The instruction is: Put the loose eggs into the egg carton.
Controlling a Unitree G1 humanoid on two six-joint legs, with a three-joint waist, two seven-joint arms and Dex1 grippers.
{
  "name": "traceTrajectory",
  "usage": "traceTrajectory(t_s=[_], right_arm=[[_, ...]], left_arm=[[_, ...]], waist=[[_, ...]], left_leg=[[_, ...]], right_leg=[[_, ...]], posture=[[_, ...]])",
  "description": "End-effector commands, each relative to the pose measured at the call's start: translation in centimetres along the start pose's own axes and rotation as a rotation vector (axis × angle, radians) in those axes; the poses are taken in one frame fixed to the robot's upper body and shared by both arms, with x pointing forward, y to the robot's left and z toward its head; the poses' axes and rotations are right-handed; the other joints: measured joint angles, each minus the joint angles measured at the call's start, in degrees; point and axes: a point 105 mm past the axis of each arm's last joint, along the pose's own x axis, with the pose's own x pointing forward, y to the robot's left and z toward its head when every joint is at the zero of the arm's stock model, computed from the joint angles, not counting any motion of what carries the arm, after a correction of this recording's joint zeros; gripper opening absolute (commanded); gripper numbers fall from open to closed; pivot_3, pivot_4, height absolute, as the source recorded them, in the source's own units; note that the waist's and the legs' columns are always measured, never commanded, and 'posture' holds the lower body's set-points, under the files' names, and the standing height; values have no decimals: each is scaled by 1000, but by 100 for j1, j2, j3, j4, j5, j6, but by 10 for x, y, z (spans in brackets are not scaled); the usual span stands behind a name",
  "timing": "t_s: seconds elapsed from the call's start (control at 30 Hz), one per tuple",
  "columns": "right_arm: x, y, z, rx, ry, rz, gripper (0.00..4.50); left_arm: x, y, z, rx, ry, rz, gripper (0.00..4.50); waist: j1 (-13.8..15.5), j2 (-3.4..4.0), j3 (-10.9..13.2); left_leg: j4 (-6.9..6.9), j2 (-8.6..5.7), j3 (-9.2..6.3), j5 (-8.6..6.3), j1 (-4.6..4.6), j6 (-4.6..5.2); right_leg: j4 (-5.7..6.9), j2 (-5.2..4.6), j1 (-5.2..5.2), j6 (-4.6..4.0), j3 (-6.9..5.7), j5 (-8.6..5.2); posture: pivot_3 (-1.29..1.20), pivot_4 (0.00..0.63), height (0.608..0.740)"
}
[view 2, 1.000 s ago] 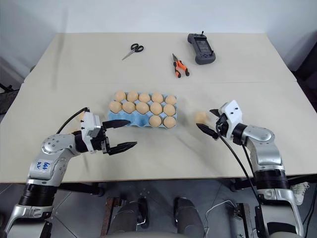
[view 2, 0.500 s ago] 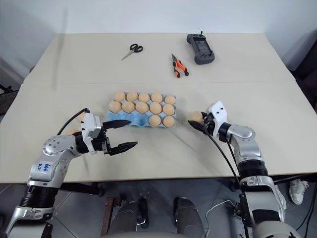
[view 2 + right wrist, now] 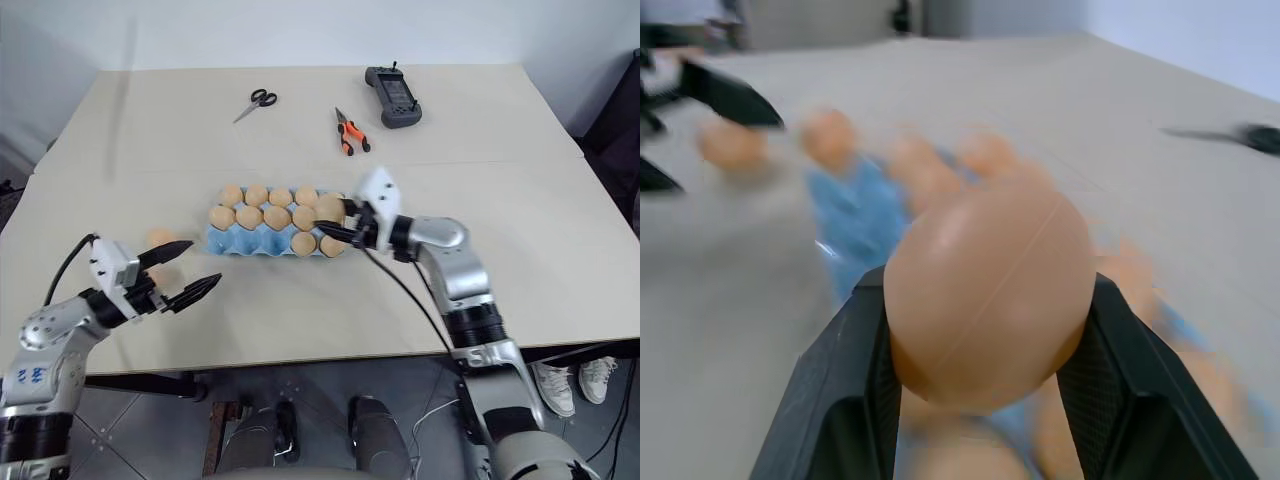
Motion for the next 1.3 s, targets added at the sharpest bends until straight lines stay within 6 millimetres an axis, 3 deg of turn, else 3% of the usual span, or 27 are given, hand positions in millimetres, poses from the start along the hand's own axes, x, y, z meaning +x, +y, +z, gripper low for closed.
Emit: traceTrajectory(t_s=[0.03,0.23,0.5,0.6,0.67,0.83,0.97,1.13,1.3], right_arm=[[23,16,5,-29,37,61,1751],[46,21,-11,-47,98,84,1751],[50,18,4,-60,38,78,4429],[32,24,18,-88,-26,121,4488],[10,24,17,-111,-43,131,4488],[-61,26,-3,-98,-104,116,4488],[-106,24,-29,-78,-75,41,4488],[-131,21,-41,-52,-59,-41,4488],[-127,23,-34,-50,-111,-28,4488]], left_arm=[[-14,6,14,54,-40,65,4500],[-14,-5,16,48,-54,83,4500],[-12,-12,19,39,-66,87,4500],[-14,-12,19,38,-66,90,4500],[-18,-11,19,39,-63,101,4500],[-24,-14,17,58,-37,81,4500],[-13,-20,22,56,-53,33,4500],[-3,-17,29,47,-87,41,4500],[-26,9,27,62,-107,279,4500]], waist=[[18,-2,-1],[34,-8,-5],[-4,-9,-6],[3,-10,-6],[7,-10,-6],[146,-19,-11],[170,-19,-11],[148,-18,-11],[137,-18,-11]], left_leg=[[-2,-1,0,0,-1,-1],[-47,-17,7,-2,-14,1],[-74,0,37,3,-21,-9],[-69,6,38,6,-21,-14],[-67,5,38,6,-21,-14],[-65,0,35,-5,-20,-4],[-64,2,35,-5,-17,-4],[-50,4,33,-5,0,-4],[-49,5,32,-6,9,-4]], right_leg=[[-2,-4,-1,-2,-1,-1],[-61,-23,0,-3,-5,5],[-50,-10,-32,-3,-36,4],[-43,-4,-37,-6,-36,2],[-44,-6,-35,-5,-35,2],[-71,-12,-19,-3,-41,3],[-74,-10,-17,-5,-41,3],[-66,1,-4,-6,-33,4],[-66,0,4,-6,-29,4]], posture=[[0,150,740],[0,150,740],[0,150,740],[0,150,740],[0,150,740],[0,150,740],[0,150,740],[0,150,740],[0,150,740]])
